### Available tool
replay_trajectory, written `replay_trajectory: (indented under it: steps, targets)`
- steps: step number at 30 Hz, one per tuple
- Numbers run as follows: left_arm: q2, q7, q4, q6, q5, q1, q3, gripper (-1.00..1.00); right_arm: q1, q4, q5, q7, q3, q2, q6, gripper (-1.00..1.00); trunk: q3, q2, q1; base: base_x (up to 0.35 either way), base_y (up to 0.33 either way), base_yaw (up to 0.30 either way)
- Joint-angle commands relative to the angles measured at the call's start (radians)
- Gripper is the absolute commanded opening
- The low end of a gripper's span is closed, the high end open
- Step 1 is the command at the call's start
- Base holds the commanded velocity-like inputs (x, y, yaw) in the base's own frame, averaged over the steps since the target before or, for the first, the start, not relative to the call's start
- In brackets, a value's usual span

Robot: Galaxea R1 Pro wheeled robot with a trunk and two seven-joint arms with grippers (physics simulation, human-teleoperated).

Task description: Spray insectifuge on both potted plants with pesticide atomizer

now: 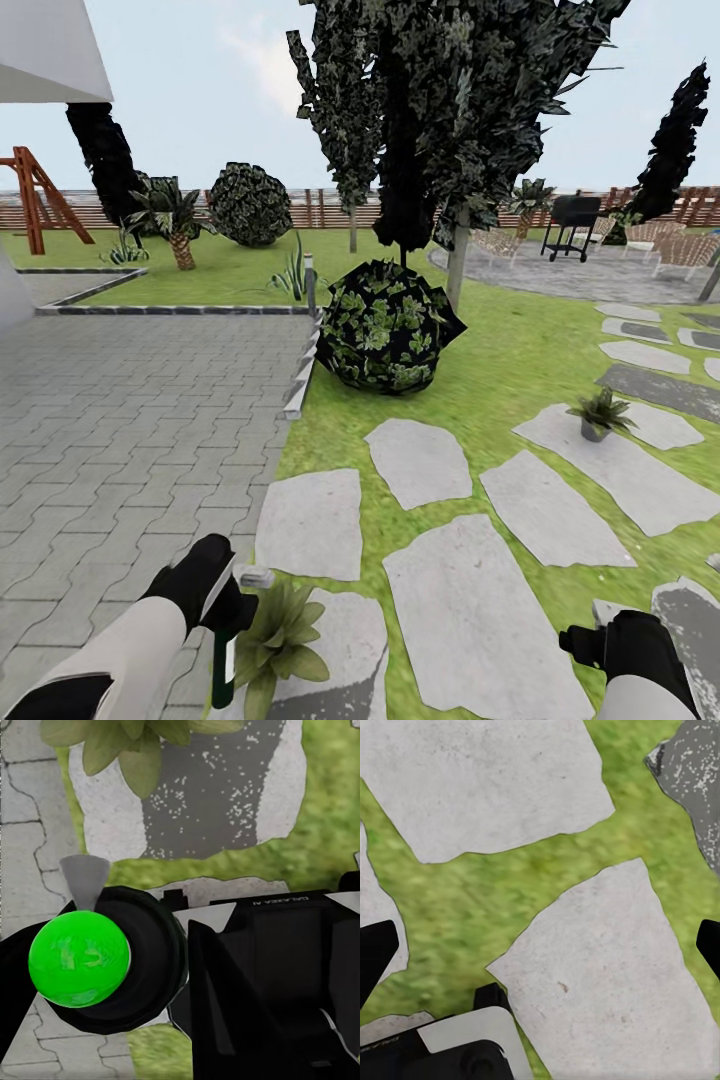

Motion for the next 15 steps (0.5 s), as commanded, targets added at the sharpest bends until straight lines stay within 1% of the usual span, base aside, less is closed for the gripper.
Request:
replay_trajectory:
  steps: [1,6,11,12,14,15]
  targets:
    - [0.001,-0.008,-0.001,0.004,-0.010,-0.001,0.006,-1.00,-0.002,-0.003,0.010,0.010,-0.004,0.001,-0.001,1.00,-0.002,-0.002,0.001,0.000,0.000,0.000]
    - [0.015,-0.010,-0.001,0.004,-0.010,-0.001,0.006,-1.00,-0.002,-0.003,0.010,0.010,-0.004,0.001,-0.001,1.00,-0.002,-0.002,0.001,0.000,0.000,0.000]
    - [0.017,-0.011,0.004,0.004,-0.012,-0.004,0.003,-1.00,-0.002,-0.003,0.010,0.010,-0.004,0.001,-0.001,1.00,-0.002,-0.002,0.001,0.000,0.000,0.000]
    - [0.016,-0.011,0.012,0.004,-0.012,-0.005,0.002,-1.00,-0.002,-0.003,0.010,0.010,-0.004,0.001,-0.001,1.00,-0.002,-0.002,0.001,0.000,0.000,0.000]
    - [0.015,-0.011,0.086,0.004,-0.013,-0.010,0.001,-1.00,-0.002,-0.003,0.010,0.010,-0.004,0.001,-0.001,1.00,-0.002,-0.002,0.001,0.000,0.000,0.000]
    - [0.014,-0.011,0.106,0.004,-0.013,-0.013,0.000,-1.00,-0.002,-0.003,0.010,0.010,-0.004,0.001,-0.001,1.00,-0.002,-0.002,0.001,0.000,0.000,0.000]
